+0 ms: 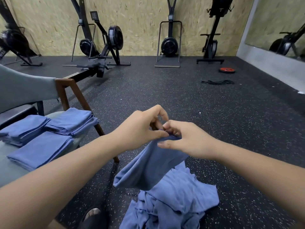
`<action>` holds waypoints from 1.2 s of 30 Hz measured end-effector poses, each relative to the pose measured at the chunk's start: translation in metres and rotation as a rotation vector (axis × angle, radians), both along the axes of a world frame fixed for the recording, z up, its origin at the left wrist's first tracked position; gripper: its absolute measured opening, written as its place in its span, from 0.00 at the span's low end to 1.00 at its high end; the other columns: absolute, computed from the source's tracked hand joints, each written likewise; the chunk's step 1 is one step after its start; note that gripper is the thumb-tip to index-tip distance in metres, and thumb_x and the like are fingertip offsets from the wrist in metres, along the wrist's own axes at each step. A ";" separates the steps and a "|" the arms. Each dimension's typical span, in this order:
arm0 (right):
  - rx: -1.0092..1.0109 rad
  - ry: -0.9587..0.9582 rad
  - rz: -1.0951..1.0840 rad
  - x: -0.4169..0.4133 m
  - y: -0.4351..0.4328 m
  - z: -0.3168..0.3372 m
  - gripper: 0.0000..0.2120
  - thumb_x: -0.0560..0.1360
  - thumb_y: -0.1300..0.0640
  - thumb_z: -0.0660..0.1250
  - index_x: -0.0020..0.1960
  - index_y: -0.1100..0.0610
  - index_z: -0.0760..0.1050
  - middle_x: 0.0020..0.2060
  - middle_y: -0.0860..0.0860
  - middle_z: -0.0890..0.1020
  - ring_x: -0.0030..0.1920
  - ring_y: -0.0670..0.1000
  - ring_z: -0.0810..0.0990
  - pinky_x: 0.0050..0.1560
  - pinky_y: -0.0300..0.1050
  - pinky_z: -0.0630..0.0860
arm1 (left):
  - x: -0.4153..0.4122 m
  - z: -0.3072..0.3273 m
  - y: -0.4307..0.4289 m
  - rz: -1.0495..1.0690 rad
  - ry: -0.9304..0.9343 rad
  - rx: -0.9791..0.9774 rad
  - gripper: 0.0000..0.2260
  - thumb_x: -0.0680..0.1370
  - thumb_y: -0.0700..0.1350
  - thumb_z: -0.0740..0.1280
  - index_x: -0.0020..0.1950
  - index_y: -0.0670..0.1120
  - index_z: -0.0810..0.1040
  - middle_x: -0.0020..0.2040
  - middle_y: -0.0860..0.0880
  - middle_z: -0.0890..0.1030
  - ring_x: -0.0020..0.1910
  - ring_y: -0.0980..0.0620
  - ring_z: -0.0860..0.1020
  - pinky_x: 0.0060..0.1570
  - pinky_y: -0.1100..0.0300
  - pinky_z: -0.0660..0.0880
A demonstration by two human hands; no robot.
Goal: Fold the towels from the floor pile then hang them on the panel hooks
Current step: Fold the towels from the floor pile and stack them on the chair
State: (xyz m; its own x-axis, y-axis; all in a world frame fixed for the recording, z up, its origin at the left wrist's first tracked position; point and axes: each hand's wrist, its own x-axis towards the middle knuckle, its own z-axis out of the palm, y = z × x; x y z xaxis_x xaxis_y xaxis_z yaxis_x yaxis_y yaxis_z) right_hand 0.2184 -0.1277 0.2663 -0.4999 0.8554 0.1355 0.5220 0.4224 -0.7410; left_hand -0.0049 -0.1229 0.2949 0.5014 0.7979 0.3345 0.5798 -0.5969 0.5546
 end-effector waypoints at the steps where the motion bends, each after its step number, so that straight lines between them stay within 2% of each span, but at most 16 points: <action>1: 0.016 0.026 0.005 -0.004 0.001 -0.002 0.13 0.74 0.43 0.78 0.49 0.48 0.79 0.39 0.47 0.81 0.40 0.45 0.75 0.47 0.53 0.74 | 0.001 -0.001 0.000 0.007 -0.042 -0.020 0.17 0.75 0.47 0.81 0.57 0.52 0.76 0.41 0.55 0.86 0.35 0.59 0.78 0.40 0.67 0.70; 4: 0.085 0.038 -0.007 -0.007 0.003 0.001 0.10 0.78 0.51 0.76 0.43 0.53 0.77 0.32 0.45 0.74 0.36 0.43 0.68 0.39 0.46 0.66 | 0.002 -0.008 0.002 0.009 -0.204 -0.080 0.20 0.73 0.52 0.82 0.56 0.53 0.74 0.41 0.52 0.85 0.37 0.57 0.77 0.43 0.63 0.73; 6: 0.093 0.029 0.013 -0.005 0.002 0.006 0.06 0.80 0.55 0.75 0.45 0.52 0.80 0.34 0.46 0.78 0.36 0.43 0.71 0.40 0.45 0.69 | 0.000 -0.016 0.004 -0.014 -0.289 -0.182 0.25 0.71 0.59 0.83 0.58 0.54 0.74 0.45 0.49 0.83 0.40 0.54 0.78 0.46 0.56 0.76; 8: 0.089 0.037 0.041 -0.002 0.002 0.010 0.04 0.80 0.56 0.74 0.47 0.50 0.83 0.38 0.48 0.84 0.40 0.48 0.77 0.45 0.51 0.75 | -0.004 -0.025 0.006 -0.057 -0.314 -0.319 0.29 0.67 0.60 0.84 0.61 0.54 0.75 0.50 0.47 0.84 0.47 0.49 0.82 0.53 0.45 0.80; 10: 0.115 0.029 0.051 0.000 0.002 0.015 0.03 0.81 0.53 0.73 0.48 0.49 0.83 0.41 0.49 0.85 0.44 0.54 0.81 0.50 0.56 0.78 | -0.008 -0.036 0.007 -0.094 -0.279 -0.432 0.29 0.67 0.57 0.86 0.62 0.53 0.78 0.55 0.42 0.85 0.55 0.41 0.84 0.61 0.35 0.79; 12: 0.147 0.026 0.060 0.004 0.004 0.021 0.04 0.82 0.52 0.73 0.48 0.49 0.83 0.41 0.49 0.85 0.46 0.56 0.82 0.51 0.60 0.79 | -0.009 -0.048 0.008 -0.108 -0.207 -0.503 0.26 0.69 0.53 0.86 0.62 0.49 0.81 0.58 0.37 0.85 0.56 0.43 0.84 0.63 0.30 0.76; 15: 0.195 0.032 0.049 0.012 0.006 0.033 0.06 0.82 0.49 0.72 0.48 0.50 0.82 0.40 0.50 0.84 0.45 0.56 0.82 0.49 0.61 0.79 | -0.007 -0.060 0.007 -0.119 -0.122 -0.567 0.16 0.74 0.48 0.83 0.60 0.50 0.85 0.58 0.43 0.87 0.56 0.48 0.85 0.64 0.36 0.78; 17: 0.228 0.055 0.033 0.020 0.007 0.040 0.06 0.82 0.51 0.73 0.48 0.51 0.82 0.40 0.51 0.84 0.43 0.56 0.81 0.48 0.57 0.78 | -0.007 -0.067 0.009 -0.097 -0.024 -0.544 0.12 0.75 0.50 0.82 0.57 0.51 0.86 0.55 0.49 0.89 0.53 0.55 0.84 0.63 0.41 0.80; 20: 0.280 0.122 -0.019 0.032 0.010 0.050 0.06 0.82 0.51 0.73 0.49 0.53 0.82 0.39 0.53 0.83 0.39 0.47 0.75 0.43 0.52 0.73 | -0.010 -0.077 0.015 -0.028 0.115 -0.471 0.18 0.74 0.61 0.80 0.56 0.51 0.85 0.52 0.53 0.88 0.53 0.54 0.86 0.58 0.45 0.82; 21: 0.294 0.141 -0.050 0.037 0.012 0.052 0.07 0.82 0.50 0.73 0.49 0.53 0.82 0.39 0.55 0.82 0.40 0.47 0.74 0.43 0.54 0.73 | -0.013 -0.080 0.018 -0.009 0.141 -0.453 0.21 0.73 0.63 0.79 0.56 0.51 0.85 0.52 0.54 0.88 0.55 0.52 0.86 0.57 0.46 0.82; 23: 0.308 0.188 -0.121 0.045 0.017 0.054 0.09 0.81 0.48 0.72 0.51 0.54 0.82 0.41 0.58 0.83 0.41 0.48 0.75 0.45 0.60 0.75 | -0.019 -0.080 0.022 0.012 0.168 -0.422 0.17 0.73 0.62 0.79 0.56 0.54 0.85 0.50 0.58 0.88 0.54 0.55 0.86 0.55 0.51 0.82; 25: 0.320 0.222 -0.189 0.054 0.022 0.054 0.10 0.81 0.47 0.72 0.51 0.53 0.82 0.41 0.59 0.83 0.41 0.50 0.75 0.46 0.63 0.76 | -0.027 -0.077 0.026 0.033 0.195 -0.400 0.09 0.75 0.57 0.79 0.53 0.59 0.85 0.44 0.62 0.86 0.44 0.62 0.84 0.48 0.58 0.81; 27: 0.350 0.232 -0.252 0.063 0.026 0.054 0.10 0.81 0.46 0.71 0.50 0.53 0.81 0.41 0.61 0.82 0.40 0.51 0.75 0.45 0.63 0.76 | -0.039 -0.073 0.034 0.080 0.205 -0.364 0.10 0.75 0.58 0.79 0.49 0.56 0.82 0.40 0.61 0.84 0.38 0.61 0.79 0.43 0.57 0.77; 30: 0.364 0.278 -0.351 0.076 0.034 0.049 0.10 0.82 0.46 0.71 0.51 0.52 0.81 0.41 0.61 0.82 0.40 0.50 0.74 0.46 0.62 0.77 | -0.061 -0.070 0.049 0.177 0.120 -0.358 0.20 0.73 0.59 0.81 0.43 0.47 0.76 0.34 0.54 0.78 0.34 0.56 0.74 0.39 0.55 0.71; 33: 0.342 0.349 -0.433 0.087 0.045 0.041 0.12 0.81 0.44 0.71 0.52 0.52 0.81 0.41 0.61 0.82 0.40 0.50 0.75 0.45 0.62 0.76 | -0.080 -0.058 0.055 0.224 -0.019 -0.388 0.16 0.74 0.55 0.82 0.44 0.46 0.81 0.40 0.43 0.84 0.37 0.54 0.78 0.44 0.54 0.73; 36: 0.315 0.416 -0.462 0.094 0.052 0.034 0.13 0.81 0.43 0.71 0.51 0.53 0.81 0.40 0.65 0.79 0.38 0.52 0.73 0.42 0.55 0.71 | -0.091 -0.045 0.057 0.284 -0.137 -0.371 0.11 0.76 0.51 0.80 0.46 0.45 0.84 0.44 0.40 0.86 0.41 0.52 0.80 0.49 0.49 0.78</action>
State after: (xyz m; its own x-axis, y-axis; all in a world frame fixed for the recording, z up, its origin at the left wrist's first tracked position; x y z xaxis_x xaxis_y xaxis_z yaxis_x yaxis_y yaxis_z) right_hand 0.3119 -0.0755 0.3006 0.0534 0.8567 0.5131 0.3994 0.4526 -0.7972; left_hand -0.0962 -0.0664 0.2502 0.2178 0.9748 0.0489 0.5981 -0.1729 0.7825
